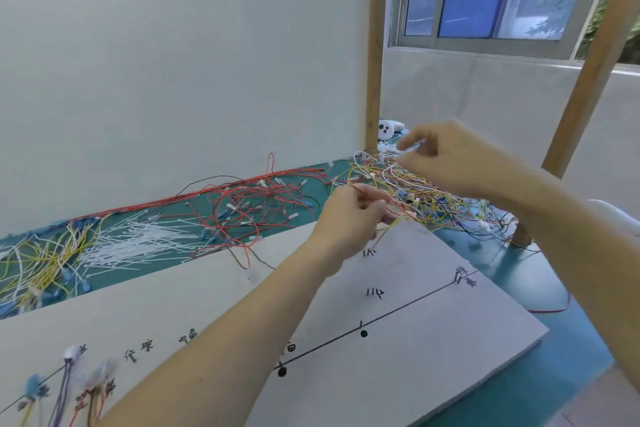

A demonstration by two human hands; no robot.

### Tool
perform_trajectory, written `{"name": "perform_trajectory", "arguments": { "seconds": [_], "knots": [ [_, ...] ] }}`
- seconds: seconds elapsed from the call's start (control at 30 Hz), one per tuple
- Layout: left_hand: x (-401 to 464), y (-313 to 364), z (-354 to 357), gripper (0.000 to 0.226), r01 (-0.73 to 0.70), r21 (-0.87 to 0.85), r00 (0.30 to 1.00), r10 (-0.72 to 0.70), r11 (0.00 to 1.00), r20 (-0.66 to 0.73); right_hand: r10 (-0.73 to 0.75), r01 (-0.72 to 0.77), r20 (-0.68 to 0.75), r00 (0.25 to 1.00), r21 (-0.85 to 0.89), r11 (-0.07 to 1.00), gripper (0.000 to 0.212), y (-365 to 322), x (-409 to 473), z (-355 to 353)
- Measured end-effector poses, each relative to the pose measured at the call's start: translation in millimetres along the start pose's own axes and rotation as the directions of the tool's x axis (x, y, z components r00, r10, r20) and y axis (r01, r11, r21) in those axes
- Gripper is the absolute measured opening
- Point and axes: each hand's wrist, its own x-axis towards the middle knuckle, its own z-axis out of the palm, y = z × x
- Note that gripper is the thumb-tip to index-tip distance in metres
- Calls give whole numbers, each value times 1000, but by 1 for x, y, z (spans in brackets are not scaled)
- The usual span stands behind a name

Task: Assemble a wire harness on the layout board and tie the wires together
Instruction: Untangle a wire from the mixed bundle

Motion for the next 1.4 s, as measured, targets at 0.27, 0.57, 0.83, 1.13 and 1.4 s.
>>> {"name": "perform_trajectory", "arguments": {
  "seconds": [0.27,0.57,0.83,1.13,1.4],
  "knots": [
    [-3,-8,-19,17,76,25,997,-77,997,25,69,-50,157,985,-119,992,17,60,-19,51],
    [15,62,-73,28,-119,-65,988,111,991,-106,-72,130,223,972,-258,957,60,42,-16,79],
    [39,112,-84,27,-212,-154,950,167,965,-265,-17,8,-80,997,-115,993,55,50,35,107],
    [49,171,-114,31,-378,-255,865,241,890,-440,93,-137,-178,980,-256,957,36,58,80,103],
    [45,159,-168,41,-337,-342,882,167,877,-441,-10,-20,-149,989,-199,980,47,49,77,94]
  ]
}}
